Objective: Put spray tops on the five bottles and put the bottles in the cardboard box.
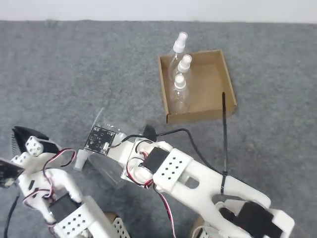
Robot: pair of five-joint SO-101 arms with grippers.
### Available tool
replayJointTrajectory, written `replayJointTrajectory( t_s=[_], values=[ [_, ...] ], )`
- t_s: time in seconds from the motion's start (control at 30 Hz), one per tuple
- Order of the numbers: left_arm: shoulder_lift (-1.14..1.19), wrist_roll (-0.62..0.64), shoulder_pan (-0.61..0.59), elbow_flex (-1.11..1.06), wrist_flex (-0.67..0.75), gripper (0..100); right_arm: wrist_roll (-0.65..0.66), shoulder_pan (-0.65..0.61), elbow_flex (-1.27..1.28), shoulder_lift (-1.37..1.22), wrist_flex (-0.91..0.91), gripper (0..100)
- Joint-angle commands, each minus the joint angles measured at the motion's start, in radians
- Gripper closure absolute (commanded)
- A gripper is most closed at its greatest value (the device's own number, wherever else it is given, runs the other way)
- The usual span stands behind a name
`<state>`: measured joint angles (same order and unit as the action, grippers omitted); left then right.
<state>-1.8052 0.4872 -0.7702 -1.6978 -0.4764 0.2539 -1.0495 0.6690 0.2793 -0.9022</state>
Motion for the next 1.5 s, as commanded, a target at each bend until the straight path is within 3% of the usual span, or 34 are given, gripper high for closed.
replayJointTrajectory(
  t_s=[0.0, 0.47, 0.7, 0.77, 1.27, 1.47],
  values=[
    [-0.017, -0.012, 0.003, 0.013, 0.031, 99, 0.028, -0.002, -0.014, -0.027, 0.039, 54.8],
    [-0.015, -0.012, 0.003, 0.013, 0.031, 99, 0.023, 0.05, -0.014, -0.104, 0.033, 55.4],
    [-0.015, -0.012, 0.003, 0.013, 0.031, 99, 0.023, 0.058, -0.014, -0.104, 0.013, 77.9],
    [-0.015, -0.012, 0.003, 0.013, 0.031, 99, 0.023, 0.058, -0.011, -0.104, 0.012, 80.1],
    [-0.014, -0.012, 0.003, 0.013, 0.029, 99, 0.021, 0.061, -0.009, 0.045, -0.206, 80.8],
    [-0.014, -0.012, 0.003, 0.013, 0.029, 99, 0.028, 0.124, -0.009, 0.113, -0.274, 80.8]
  ],
)
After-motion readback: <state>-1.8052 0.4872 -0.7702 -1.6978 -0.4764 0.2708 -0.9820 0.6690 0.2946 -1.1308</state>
